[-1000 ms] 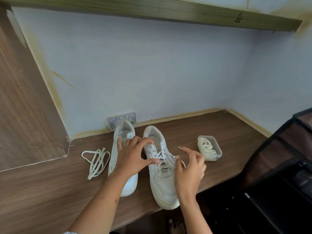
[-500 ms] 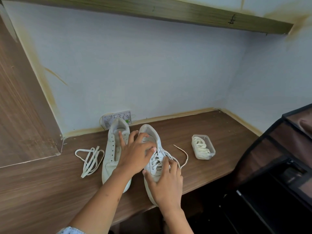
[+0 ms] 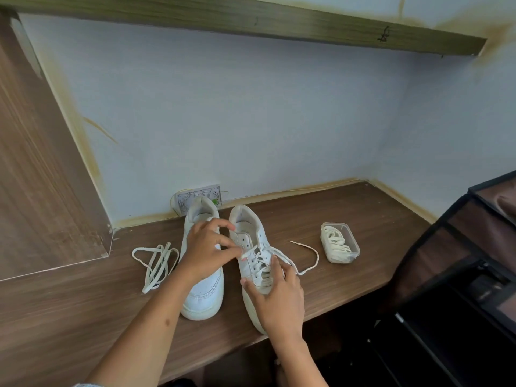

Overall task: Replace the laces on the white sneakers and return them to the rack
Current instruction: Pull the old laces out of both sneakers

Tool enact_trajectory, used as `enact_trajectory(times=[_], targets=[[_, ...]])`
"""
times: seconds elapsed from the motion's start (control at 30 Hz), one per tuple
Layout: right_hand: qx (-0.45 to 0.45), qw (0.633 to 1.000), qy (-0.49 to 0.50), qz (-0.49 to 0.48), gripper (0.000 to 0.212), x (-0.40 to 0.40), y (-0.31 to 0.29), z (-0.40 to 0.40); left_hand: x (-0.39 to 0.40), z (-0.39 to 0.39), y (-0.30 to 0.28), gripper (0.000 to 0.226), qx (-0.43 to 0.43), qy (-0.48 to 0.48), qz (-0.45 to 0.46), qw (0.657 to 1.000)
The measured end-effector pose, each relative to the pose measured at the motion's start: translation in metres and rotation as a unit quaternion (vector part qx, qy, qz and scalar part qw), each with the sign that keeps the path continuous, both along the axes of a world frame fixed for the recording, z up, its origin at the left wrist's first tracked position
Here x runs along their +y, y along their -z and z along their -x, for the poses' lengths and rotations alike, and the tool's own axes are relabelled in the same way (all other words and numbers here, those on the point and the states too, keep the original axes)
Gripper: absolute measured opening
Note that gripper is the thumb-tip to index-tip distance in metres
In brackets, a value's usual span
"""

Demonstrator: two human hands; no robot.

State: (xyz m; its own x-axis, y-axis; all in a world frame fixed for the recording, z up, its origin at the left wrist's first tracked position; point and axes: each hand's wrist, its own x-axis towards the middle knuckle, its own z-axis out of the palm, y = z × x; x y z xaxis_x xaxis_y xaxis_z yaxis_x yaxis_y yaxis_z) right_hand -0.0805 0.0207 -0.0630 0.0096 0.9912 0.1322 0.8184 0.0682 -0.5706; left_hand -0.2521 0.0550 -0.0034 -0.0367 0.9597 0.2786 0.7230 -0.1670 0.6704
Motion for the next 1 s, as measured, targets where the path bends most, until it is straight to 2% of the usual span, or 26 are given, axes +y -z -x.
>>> enact_trajectory(times=[0.1, 0.27, 0.37, 0.53, 0.6, 0.67, 0.8, 0.93, 1.0], targets=[[0.002, 1.000, 0.007, -0.006, 0.085, 0.001, 0.001, 0.000, 0.001, -0.005, 0.004, 0.043, 0.124, -0.065, -0.050, 0.989], [0.007, 1.000, 0.010, -0.017, 0.085, 0.001, 0.003, 0.001, 0.002, -0.028, 0.000, 0.028, 0.279, -0.048, -0.134, 0.950], [0.004, 1.000, 0.005, -0.012, 0.090, 0.001, 0.003, 0.001, 0.002, -0.043, -0.002, 0.022, 0.363, -0.071, -0.118, 0.921], [0.005, 1.000, 0.013, -0.019, 0.098, 0.000, 0.003, 0.003, 0.003, -0.061, -0.005, 0.022, 0.431, -0.133, -0.060, 0.891], [0.003, 1.000, 0.010, -0.013, 0.098, -0.001, 0.002, 0.002, 0.005, -0.059, -0.003, 0.020, 0.426, -0.135, -0.045, 0.894], [0.001, 1.000, 0.004, -0.006, 0.093, 0.000, 0.002, 0.001, 0.006, -0.057, -0.002, 0.022, 0.394, -0.117, -0.027, 0.911], [0.004, 1.000, 0.001, -0.010, 0.086, 0.002, 0.004, 0.000, 0.009, -0.055, 0.001, 0.029, 0.279, -0.073, 0.023, 0.957], [0.009, 1.000, 0.003, -0.019, 0.084, 0.003, 0.005, 0.001, 0.006, -0.051, 0.002, 0.020, 0.210, -0.062, -0.009, 0.976], [0.008, 1.000, 0.003, -0.028, 0.084, 0.003, 0.006, 0.001, 0.005, -0.054, 0.000, 0.022, 0.206, -0.072, -0.018, 0.976]])
